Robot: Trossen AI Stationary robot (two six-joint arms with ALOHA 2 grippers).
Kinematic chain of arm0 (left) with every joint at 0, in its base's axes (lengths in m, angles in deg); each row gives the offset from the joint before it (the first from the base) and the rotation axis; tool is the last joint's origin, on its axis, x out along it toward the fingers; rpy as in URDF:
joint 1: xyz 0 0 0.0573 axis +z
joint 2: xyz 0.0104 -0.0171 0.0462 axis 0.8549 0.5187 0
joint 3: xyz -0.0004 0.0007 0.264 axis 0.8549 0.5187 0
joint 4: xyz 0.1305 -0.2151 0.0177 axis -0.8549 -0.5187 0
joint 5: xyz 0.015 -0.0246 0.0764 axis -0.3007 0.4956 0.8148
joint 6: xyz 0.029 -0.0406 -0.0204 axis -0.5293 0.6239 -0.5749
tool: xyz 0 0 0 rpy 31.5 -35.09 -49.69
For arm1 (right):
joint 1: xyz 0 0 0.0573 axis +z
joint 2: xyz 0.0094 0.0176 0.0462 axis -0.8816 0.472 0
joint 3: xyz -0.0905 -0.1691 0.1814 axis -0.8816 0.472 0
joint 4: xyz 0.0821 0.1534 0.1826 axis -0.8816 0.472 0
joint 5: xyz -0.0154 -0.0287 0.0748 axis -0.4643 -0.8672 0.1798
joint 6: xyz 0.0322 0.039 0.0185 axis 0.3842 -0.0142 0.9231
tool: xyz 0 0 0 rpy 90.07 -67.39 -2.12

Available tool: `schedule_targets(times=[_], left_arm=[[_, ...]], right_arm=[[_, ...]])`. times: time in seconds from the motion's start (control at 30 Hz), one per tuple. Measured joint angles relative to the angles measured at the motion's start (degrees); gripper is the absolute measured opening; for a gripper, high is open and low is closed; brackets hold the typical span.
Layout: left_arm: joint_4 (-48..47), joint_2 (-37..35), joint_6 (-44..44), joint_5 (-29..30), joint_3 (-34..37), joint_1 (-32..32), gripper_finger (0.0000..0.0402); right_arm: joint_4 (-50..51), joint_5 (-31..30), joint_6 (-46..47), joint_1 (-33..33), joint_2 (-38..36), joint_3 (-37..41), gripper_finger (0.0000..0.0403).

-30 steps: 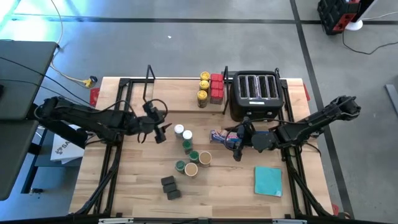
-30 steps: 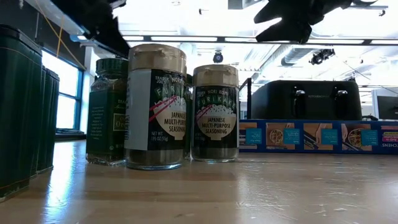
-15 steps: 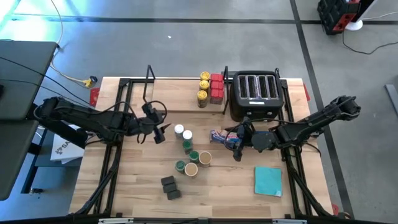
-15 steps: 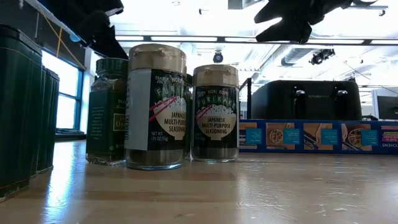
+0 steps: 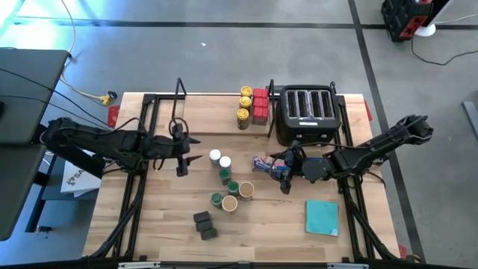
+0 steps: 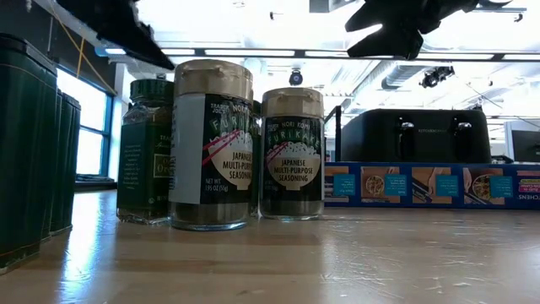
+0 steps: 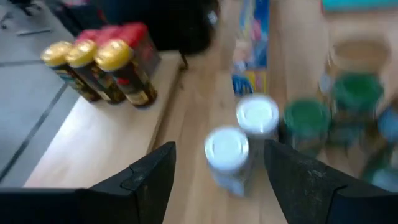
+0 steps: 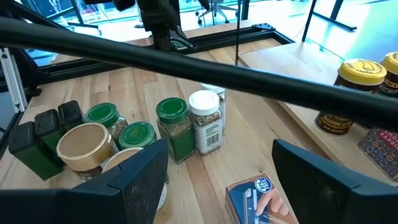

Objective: Shelf spices
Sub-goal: Put the left white seasoning bottle on the shelf

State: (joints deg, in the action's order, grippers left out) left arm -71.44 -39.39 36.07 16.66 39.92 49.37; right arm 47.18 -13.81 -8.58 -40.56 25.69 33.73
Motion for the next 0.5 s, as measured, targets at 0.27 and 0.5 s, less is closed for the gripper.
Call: schedule_targets(times=[0.27, 0.5], left_arm=[[-1.8, 7.4, 0.4, -9.3, 0.1, 2.5, 0.0249], [-4.4, 14.9, 2.4, -19.7, 0.1, 8.1, 0.0297]], right_arm=[[-0.4, 0.0, -0.1, -0.3, 0.0, 0.0, 0.0281], [-0.4, 0.0, -0.1, -0.3, 0.0, 0.0, 0.0281]])
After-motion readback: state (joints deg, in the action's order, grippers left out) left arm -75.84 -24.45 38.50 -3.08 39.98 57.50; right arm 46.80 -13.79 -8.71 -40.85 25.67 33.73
